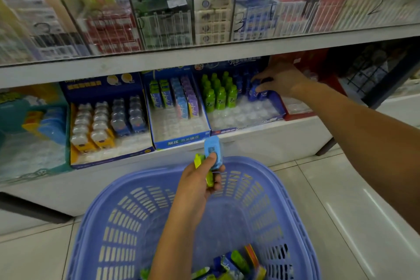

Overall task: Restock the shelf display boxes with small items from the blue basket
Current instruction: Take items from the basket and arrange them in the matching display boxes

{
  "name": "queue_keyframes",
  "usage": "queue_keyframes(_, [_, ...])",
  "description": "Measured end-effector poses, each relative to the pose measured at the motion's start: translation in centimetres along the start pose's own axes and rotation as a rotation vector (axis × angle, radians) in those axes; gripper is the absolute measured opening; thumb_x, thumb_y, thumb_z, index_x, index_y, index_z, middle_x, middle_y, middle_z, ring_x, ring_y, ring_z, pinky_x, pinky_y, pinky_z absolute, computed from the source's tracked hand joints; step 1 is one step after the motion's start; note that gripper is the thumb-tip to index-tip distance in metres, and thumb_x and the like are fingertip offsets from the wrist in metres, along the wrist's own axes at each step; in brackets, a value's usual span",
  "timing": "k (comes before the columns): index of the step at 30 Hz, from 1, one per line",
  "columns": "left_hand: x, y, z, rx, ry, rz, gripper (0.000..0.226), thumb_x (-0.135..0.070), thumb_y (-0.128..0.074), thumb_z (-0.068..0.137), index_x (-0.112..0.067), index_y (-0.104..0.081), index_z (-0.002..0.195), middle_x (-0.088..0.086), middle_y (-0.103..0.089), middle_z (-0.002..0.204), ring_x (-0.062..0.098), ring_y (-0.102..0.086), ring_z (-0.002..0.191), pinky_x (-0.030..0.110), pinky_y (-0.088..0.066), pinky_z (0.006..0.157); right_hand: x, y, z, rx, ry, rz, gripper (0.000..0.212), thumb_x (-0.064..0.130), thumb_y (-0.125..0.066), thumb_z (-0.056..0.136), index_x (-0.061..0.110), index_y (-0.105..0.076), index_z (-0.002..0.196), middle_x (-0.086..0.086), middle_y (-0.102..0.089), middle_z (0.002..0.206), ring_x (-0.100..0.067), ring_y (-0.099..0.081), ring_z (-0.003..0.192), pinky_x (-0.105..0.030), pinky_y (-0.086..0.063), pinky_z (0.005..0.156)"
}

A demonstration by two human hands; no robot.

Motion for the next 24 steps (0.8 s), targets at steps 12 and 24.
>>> queue_keyframes(12, [-0.3,-1.2,-0.4,0.049,-0.011,0.041,0.009,-0.01,-0.055,0.092,-0.007,-0.062,0.087,0.004,-0.069,0.066,0.008,-0.048,0.044,0.018,-0.039,0.04,0.8,-0.2,-0.1,0.024,-0.042,-0.083,0.05,0.029,-0.07,0.082,0.015,-0.058,0.129,-0.017,-0.047,0.137,-0.032,-0.041,0.126,-0.024,-0.032,0.099])
queue_keyframes(24, [-4.1,1.1,-2.6,-0.077,-0.374,0.454,0.003,-0.017,-0.066,0.087,-0.015,-0.064,0.088,-0.013,-0.052,0.048,0.0,-0.045,0.044,0.014,-0.038,0.048,11.1,-7.4,-12.2,0.384,-0.011,0.738,0.042,0.043,-0.071,0.073,0.015,-0.069,0.105,-0.002,-0.074,0.091,-0.015,-0.071,0.08,-0.024,-0.057,0.075])
Point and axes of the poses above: each hand's wrist, its own z-axis towards the middle knuckle, its own y-axis out of the back of the hand, x = y × z, the point moved 10 cm from there along z, towards the middle knuckle
